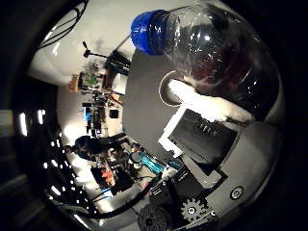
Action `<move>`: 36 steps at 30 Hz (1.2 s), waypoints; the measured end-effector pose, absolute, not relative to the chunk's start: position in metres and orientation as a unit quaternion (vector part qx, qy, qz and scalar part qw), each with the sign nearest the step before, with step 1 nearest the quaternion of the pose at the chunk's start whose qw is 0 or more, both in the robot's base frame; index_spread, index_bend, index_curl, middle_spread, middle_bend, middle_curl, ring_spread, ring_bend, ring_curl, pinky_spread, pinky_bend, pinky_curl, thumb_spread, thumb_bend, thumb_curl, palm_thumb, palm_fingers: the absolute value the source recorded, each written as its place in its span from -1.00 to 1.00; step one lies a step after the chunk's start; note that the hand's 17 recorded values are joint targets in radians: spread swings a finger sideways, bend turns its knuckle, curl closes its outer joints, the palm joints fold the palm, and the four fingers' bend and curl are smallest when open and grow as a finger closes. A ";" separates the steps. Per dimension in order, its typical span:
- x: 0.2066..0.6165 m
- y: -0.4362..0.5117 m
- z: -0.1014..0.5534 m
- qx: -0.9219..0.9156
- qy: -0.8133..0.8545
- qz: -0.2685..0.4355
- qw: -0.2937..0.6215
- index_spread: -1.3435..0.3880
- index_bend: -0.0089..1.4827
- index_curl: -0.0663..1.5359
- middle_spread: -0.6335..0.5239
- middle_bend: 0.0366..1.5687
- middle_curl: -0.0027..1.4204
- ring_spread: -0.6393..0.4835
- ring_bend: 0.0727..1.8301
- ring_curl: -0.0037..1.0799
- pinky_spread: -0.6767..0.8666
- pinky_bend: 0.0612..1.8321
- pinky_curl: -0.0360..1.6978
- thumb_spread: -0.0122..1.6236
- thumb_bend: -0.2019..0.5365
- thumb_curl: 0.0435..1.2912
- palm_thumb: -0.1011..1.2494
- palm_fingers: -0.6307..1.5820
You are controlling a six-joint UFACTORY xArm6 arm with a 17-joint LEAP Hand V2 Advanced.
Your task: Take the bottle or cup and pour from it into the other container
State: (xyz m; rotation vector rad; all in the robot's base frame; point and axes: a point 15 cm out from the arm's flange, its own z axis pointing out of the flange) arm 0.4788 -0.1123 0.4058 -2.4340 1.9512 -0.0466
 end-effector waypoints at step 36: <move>0.480 -0.039 0.334 -0.734 0.585 -0.086 -0.333 0.33 0.58 0.14 -0.11 0.75 0.11 -0.31 0.37 0.64 -0.43 0.36 0.18 -0.46 -0.52 0.43 0.64 0.57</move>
